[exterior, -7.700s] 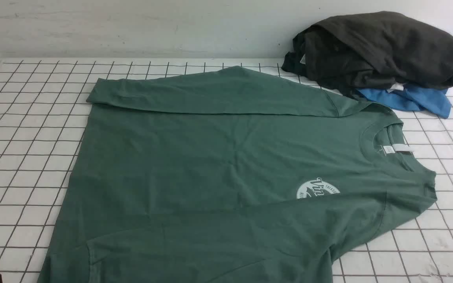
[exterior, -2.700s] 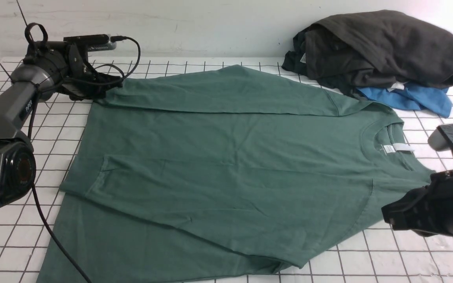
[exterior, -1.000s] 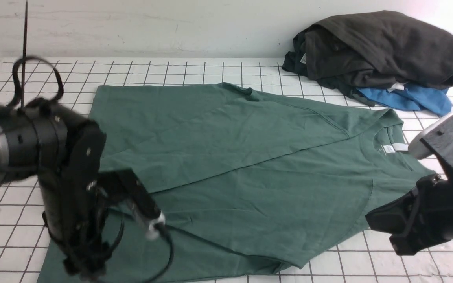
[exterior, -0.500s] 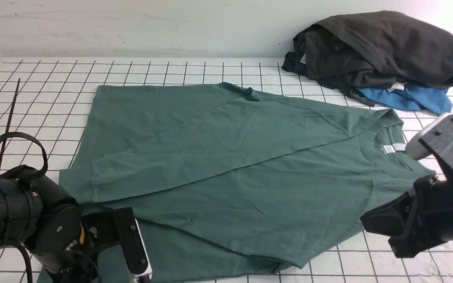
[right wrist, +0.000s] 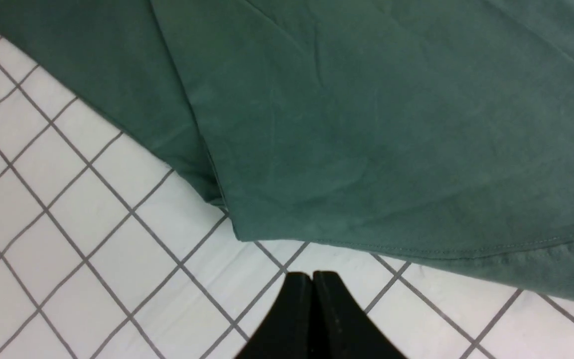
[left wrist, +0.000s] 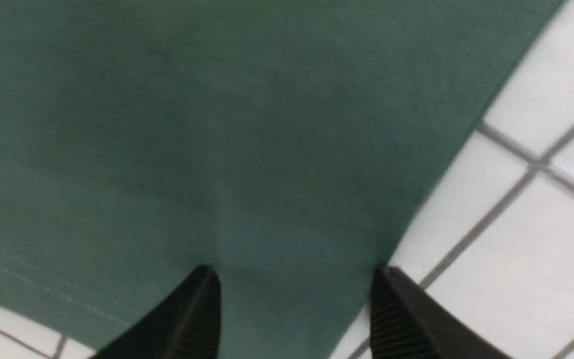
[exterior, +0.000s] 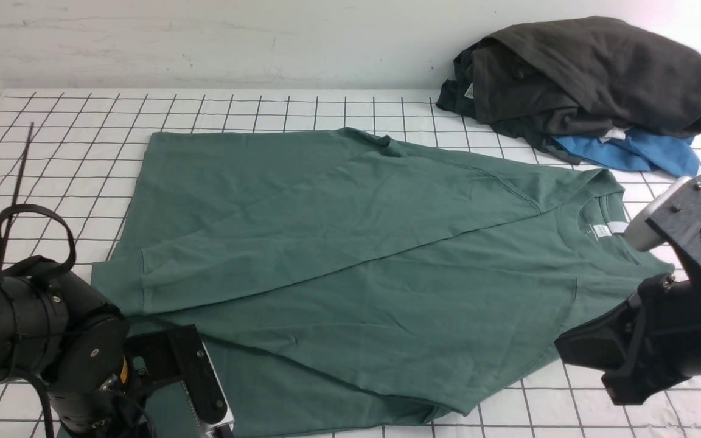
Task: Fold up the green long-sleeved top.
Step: Use both arms simultaneously to clamp the lower edge of the clothing fabric
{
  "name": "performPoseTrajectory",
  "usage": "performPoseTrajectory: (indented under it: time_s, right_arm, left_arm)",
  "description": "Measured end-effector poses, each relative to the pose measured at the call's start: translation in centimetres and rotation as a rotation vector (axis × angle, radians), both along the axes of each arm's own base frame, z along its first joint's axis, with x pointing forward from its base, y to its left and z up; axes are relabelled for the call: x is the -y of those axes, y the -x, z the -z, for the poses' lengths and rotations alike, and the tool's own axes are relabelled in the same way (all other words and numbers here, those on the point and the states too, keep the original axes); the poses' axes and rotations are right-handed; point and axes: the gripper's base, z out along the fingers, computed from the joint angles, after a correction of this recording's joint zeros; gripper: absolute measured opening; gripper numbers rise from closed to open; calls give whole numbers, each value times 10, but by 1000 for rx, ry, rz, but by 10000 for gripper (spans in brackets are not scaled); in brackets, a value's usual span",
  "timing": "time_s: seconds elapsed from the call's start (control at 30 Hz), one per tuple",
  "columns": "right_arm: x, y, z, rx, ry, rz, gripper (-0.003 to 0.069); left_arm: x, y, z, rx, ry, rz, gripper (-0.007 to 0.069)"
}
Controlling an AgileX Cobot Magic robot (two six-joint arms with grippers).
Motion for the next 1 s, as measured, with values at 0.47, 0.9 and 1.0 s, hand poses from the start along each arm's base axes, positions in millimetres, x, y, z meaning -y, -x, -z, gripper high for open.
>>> performPoseTrajectory:
  time_s: [0.47, 0.9, 1.0]
  right_arm:
    - [-1, 1, 0, -8, -9, -7, -10]
    - [5, -27, -33, 143, 183, -106, 23]
    - [12, -52, -35, 217, 342, -134, 100]
  left_arm:
    - [3, -5, -16, 94, 40, 20, 2]
    - [-3, 1, -35, 172, 67, -227, 2]
    - [-4, 2, -40, 189, 78, -282, 2]
